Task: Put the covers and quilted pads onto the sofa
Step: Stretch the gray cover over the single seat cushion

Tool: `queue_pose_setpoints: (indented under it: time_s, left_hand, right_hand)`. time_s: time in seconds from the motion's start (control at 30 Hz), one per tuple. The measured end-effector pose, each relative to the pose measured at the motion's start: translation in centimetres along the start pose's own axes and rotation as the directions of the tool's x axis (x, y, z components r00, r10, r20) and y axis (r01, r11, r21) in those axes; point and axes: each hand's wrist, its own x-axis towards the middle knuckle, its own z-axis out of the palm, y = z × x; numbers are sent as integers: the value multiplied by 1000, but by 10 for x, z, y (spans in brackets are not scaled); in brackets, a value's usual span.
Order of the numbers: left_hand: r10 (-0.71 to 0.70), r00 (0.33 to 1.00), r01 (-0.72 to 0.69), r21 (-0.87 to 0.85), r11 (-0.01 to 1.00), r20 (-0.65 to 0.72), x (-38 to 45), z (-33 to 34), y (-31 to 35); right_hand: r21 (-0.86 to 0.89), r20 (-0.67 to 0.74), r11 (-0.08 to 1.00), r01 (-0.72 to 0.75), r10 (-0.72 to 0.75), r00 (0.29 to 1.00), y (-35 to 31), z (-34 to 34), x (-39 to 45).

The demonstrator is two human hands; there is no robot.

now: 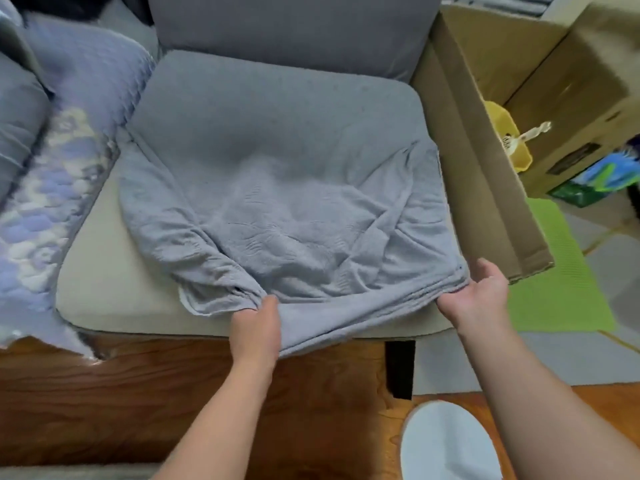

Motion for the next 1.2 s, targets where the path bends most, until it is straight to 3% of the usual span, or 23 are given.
queue_pose_setpoints:
  time_s: [0.1, 0.2, 0.33, 0.47, 0.6, 0.67, 0.7, 0.77, 0.83, 0.9, 1.0, 1.03, 1.07, 1.1, 1.13, 1.17, 1.2]
  left_hand:
    - [187, 981, -183, 78, 980, -47, 20, 40, -11]
    - [204, 958, -228, -98, 969, -203, 34, 61, -31]
    - [276, 907, -371, -295, 880, -318, 38, 72, -54]
    - [347, 867, -458, -296, 838, -359, 46, 80, -65]
    - [279, 939, -342, -453, 824, -200, 38, 72, -71]
    - [258, 961, -277, -408, 870, -102, 30, 73, -86]
    - [252, 964, -266, -350, 898, -86, 26, 75, -98]
    - [246, 961, -271, -252, 929, -129, 25, 75, -121]
    - [193, 951, -245, -209, 947, -239, 30, 67, -134]
    - [138, 918, -248, -267, 931, -371, 37, 54, -135]
    - [146, 869, -338, -350, 874, -473, 42, 35, -128]
    - [186, 846, -361, -280, 890, -500, 42, 30, -123]
    - [342, 761, -473, -111, 874, -552, 44, 26, -117]
    - [566, 610, -599, 145, 788, -555, 49, 24, -109]
    - [778, 450, -679, 399, 617, -438, 54, 26, -97]
    - [924, 311, -707, 596, 381, -222, 60, 33, -87]
    - [967, 252, -717, 676, 171, 24, 65, 41, -79]
  right_hand:
    - [-114, -7, 993, 1, -1, 1000, -6, -24, 33]
    - [-252, 83, 966, 50, -30, 996, -3, -43, 58]
    - [-264, 246, 961, 78, -11, 969, -4, -72, 78]
    - [-245, 285, 966, 81, -8, 959, -3, -81, 81]
    - [-239, 123, 967, 89, -61, 991, -13, -113, 59]
    - [-308, -61, 950, 42, -63, 996, -10, -153, 59]
    - [-337, -168, 940, -51, -7, 986, -3, -172, 61]
    - [-467, -341, 847, -254, 93, 935, 17, -199, 73]
    - [-563, -329, 755, -336, 168, 929, 34, -209, 98]
    - [-643, -273, 704, -301, 156, 949, 43, -205, 116]
    - [-625, -285, 743, -238, 66, 956, 57, -187, 109]
    - [-627, -271, 752, -204, 34, 962, 60, -186, 111]
    - [-607, -258, 778, -162, 0, 966, 62, -186, 115]
    - [-641, -248, 756, -134, -39, 968, 62, -188, 124]
    - [-650, -230, 751, -118, -47, 972, 63, -189, 128]
    - [-693, -195, 713, -109, -39, 980, 61, -191, 130]
    - [-695, -199, 712, -97, -61, 978, 64, -188, 120]
